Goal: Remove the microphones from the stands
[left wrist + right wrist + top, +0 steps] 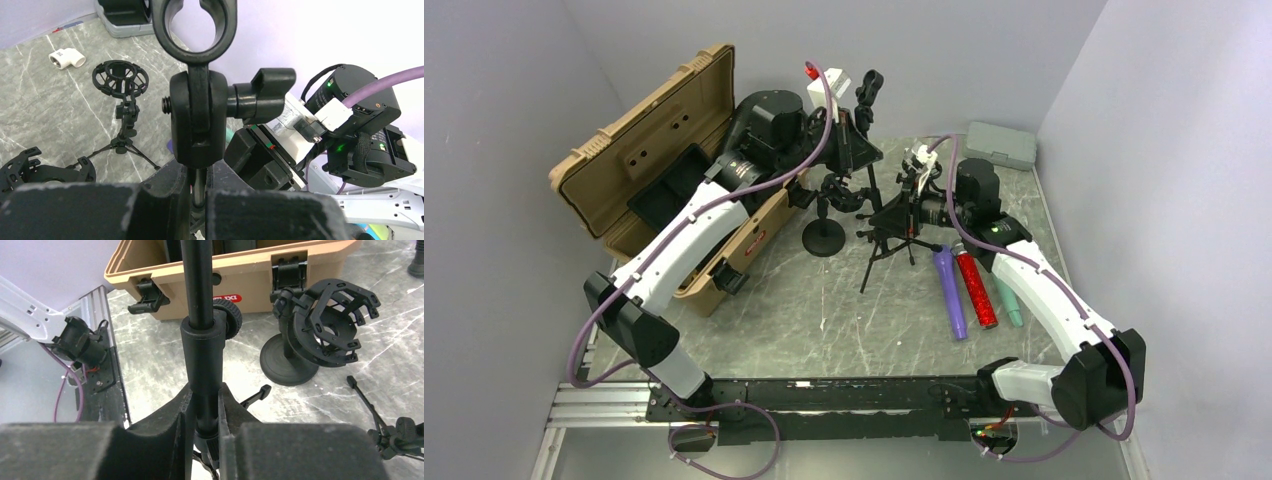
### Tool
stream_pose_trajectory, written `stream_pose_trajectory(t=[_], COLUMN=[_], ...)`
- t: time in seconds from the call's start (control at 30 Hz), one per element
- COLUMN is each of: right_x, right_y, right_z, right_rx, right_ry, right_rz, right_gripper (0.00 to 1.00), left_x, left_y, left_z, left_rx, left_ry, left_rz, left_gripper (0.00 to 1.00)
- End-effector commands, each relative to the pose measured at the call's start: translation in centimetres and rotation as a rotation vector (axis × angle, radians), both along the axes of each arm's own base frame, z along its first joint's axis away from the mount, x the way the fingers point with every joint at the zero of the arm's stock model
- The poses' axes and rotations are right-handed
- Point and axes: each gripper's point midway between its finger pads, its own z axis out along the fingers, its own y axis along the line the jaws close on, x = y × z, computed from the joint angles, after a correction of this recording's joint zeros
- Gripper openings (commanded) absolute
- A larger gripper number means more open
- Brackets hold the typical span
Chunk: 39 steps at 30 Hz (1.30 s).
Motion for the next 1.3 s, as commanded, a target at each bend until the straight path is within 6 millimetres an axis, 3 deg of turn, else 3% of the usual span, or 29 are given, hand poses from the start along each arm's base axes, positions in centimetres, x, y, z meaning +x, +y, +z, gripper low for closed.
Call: stream_pose_trajectory(t=[0.0,0.03,0.23,0.27,0.4,0.53,0.57,0.9,1.03,1.27], right_x=[0.4,0.3,-0.7,-0.8,-1.5,-2.4,-2.8,-6.7,-7.4,-8.0], right_y=[0.2,0.1,-0.5,-0.6,-1.0,-1.3,-1.4,-1.2,-0.9,-0.7], right_z=[0.6,0.7,1.7,1.8,2.6,3.6,3.9,7.3,7.8,7.9], right_rx=[0.02,0.019,0.011,0.012,0.026,0.041,0.047,0.133,0.169,0.204], right_ry=[-0.039,-0.045,-0.098,-0.103,-0.125,-0.145,-0.151,-0.16,-0.145,-0.114], right_rz=[0.0,0.0,0.008,0.011,0.034,0.068,0.084,0.298,0.374,0.428], right_gripper=[0.09,0.0,0.0,0.0,0.0,0.0,0.0,0.0,0.0,0.0], left_x=[-1.8,-1.8,-2.8,-3.1,-4.4,-5.2,-5.3,-7.6,-8.2,-9.9], left_y=[-0.6,-0.6,-0.7,-0.7,-0.3,0.8,1.2,5.0,5.1,3.4], left_z=[5.5,5.5,5.5,5.4,5.1,4.2,3.9,-1.0,-1.4,-1.8], left_rx=[-0.14,-0.14,-0.131,-0.125,-0.091,-0.047,-0.031,0.255,0.293,0.3], left_ry=[-0.058,-0.059,-0.116,-0.133,-0.232,-0.288,-0.304,-0.668,-0.751,-0.815], left_rz=[-0.06,-0.064,-0.126,-0.143,-0.216,-0.247,-0.251,-0.411,-0.465,-0.563], left_gripper=[0.0,0.0,0.0,0.06,0.46,0.93,0.99,0.99,0.93,0.81])
